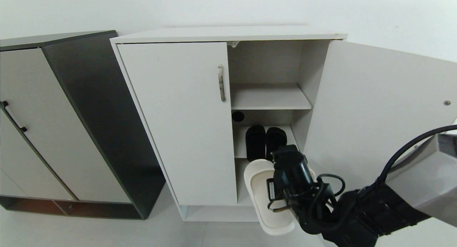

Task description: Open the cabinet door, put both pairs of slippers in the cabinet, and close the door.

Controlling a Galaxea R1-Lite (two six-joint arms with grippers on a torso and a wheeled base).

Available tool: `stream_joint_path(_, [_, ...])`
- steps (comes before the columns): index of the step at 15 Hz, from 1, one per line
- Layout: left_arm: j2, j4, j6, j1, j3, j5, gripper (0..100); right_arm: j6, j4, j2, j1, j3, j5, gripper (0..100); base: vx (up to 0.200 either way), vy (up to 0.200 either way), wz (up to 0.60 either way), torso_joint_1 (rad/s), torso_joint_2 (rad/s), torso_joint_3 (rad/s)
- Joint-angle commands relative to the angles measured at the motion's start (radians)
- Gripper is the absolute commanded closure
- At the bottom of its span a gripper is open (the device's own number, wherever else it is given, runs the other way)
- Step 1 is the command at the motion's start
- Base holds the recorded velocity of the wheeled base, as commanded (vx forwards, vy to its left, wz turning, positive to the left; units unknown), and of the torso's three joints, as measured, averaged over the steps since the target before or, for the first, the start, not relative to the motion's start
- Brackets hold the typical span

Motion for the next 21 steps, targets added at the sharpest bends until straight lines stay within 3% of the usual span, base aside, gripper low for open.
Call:
stream_joint_path(1, [0.002, 0.000, 0.000, 0.000, 0.000, 0.000, 100, 0.078, 0.286, -0.070, 0.011, -0.331, -0.141, 100, 0.000, 0.000, 0.00, 0.000, 0.00, 0.000])
stream_joint_path(5, [0.002, -0.001, 0.000, 0.000, 0.002, 0.000, 100, -0.059, 0.295, -0.102, 0.010, -0.449, -0.171, 100, 0.000, 0.000, 0.00, 0.000, 0.00, 0.000])
stream_joint_path(14, [0.000, -0.001, 0.000, 0.000, 0.002, 0.002, 100, -0.065, 0.295, -0.112, 0.010, -0.453, -0.171, 100, 0.000, 0.000, 0.00, 0.000, 0.00, 0.000])
stream_joint_path(21, [0.002, -0.001, 0.000, 0.000, 0.002, 0.002, 100, -0.065, 0.295, -0.107, 0.008, -0.453, -0.171, 100, 0.200, 0.000, 0.00, 0.000, 0.00, 0.004])
